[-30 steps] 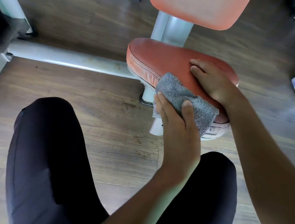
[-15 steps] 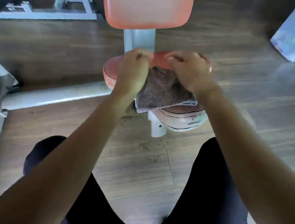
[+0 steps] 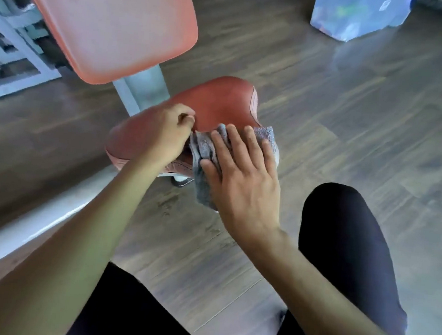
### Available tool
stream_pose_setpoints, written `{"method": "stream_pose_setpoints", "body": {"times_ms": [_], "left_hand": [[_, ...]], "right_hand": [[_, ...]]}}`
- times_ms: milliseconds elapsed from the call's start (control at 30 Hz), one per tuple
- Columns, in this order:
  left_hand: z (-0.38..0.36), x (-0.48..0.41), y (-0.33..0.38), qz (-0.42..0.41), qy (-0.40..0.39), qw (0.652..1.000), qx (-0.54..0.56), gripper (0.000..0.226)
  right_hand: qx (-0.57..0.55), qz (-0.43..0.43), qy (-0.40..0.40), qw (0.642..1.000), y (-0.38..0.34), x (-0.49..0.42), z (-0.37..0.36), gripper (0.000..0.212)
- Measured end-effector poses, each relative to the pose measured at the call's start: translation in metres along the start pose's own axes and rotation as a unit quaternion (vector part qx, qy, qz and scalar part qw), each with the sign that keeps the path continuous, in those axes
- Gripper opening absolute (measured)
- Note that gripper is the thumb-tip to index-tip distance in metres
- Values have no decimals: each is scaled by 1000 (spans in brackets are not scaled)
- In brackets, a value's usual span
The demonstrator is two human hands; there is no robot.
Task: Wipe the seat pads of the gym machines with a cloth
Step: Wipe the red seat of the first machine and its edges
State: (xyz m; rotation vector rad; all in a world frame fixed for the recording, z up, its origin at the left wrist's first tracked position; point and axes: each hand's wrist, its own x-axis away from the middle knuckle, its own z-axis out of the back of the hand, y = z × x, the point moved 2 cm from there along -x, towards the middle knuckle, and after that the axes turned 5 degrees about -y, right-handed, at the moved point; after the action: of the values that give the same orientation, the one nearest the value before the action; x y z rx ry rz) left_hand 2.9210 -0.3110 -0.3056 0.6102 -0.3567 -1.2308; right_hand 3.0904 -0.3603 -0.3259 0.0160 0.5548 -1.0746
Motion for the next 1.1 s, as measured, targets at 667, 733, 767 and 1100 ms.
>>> {"method": "stream_pose_setpoints", "body": {"times_ms": [667,733,767,1100], "left_hand": [[-34,-15,13,-25,-69,997,28,54],[-33,-15,14,-19,-70,997,17,50],[-33,-16,15,-21,-68,997,10,46],[-31,-16,16,-23,-61,997,-42,33]], "right_hand": [[-369,-333,124,859,-52,37,-27,70],[-389,-365,135,835,-35,19,-25,69],[-395,-367,142,830,-34,18,-24,69],[-404,-382,138,819,-29,9,-19,69]]}}
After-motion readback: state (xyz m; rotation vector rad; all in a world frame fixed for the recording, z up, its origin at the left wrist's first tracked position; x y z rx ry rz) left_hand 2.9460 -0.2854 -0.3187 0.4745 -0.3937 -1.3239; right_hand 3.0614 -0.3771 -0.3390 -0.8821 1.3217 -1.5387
